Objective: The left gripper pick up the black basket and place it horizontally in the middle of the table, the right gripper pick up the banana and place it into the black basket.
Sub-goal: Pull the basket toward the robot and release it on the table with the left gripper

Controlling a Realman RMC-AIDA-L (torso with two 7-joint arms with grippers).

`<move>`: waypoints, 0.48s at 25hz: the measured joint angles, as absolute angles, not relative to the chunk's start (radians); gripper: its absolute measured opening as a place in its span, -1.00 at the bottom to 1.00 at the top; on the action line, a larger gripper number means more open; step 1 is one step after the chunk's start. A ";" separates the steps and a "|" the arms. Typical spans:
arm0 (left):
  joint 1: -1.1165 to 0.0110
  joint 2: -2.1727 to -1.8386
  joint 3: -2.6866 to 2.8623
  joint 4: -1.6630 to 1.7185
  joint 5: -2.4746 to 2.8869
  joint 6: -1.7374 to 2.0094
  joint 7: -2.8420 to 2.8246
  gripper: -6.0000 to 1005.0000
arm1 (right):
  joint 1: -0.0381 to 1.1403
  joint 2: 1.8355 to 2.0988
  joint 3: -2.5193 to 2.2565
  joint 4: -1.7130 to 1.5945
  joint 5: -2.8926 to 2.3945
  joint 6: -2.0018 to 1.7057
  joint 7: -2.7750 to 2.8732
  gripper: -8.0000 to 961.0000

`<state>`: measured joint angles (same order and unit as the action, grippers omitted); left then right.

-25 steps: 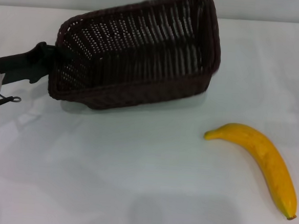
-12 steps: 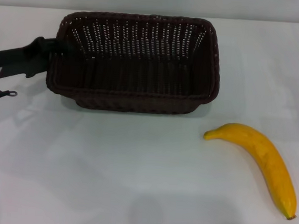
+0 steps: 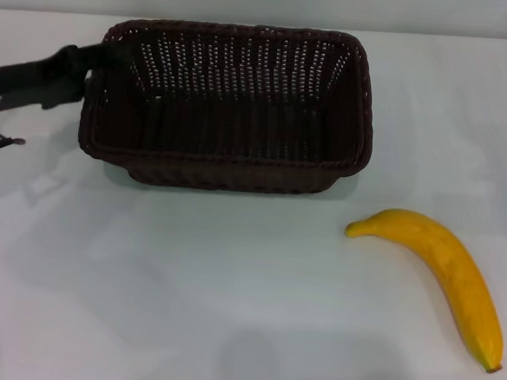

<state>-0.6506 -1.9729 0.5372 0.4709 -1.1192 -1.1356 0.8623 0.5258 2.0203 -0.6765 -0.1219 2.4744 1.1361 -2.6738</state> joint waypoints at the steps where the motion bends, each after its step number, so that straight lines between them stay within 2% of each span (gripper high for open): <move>1: -0.643 -1.976 0.528 0.473 -1.152 -1.153 0.895 0.31 | 0.527 2.021 -0.676 -0.121 2.474 1.136 -2.674 0.81; 3: -0.621 -1.981 0.514 0.475 -1.233 -1.186 0.959 0.36 | 0.527 2.022 -0.676 -0.121 2.474 1.135 -2.674 0.81; 6: -0.576 -1.978 0.512 0.475 -1.327 -1.220 1.004 0.66 | 0.527 2.022 -0.676 -0.123 2.476 1.133 -2.674 0.81; 12: -0.485 -1.976 0.508 0.475 -1.472 -1.256 1.104 0.74 | 0.523 2.018 -0.646 -0.129 2.480 1.134 -2.670 0.81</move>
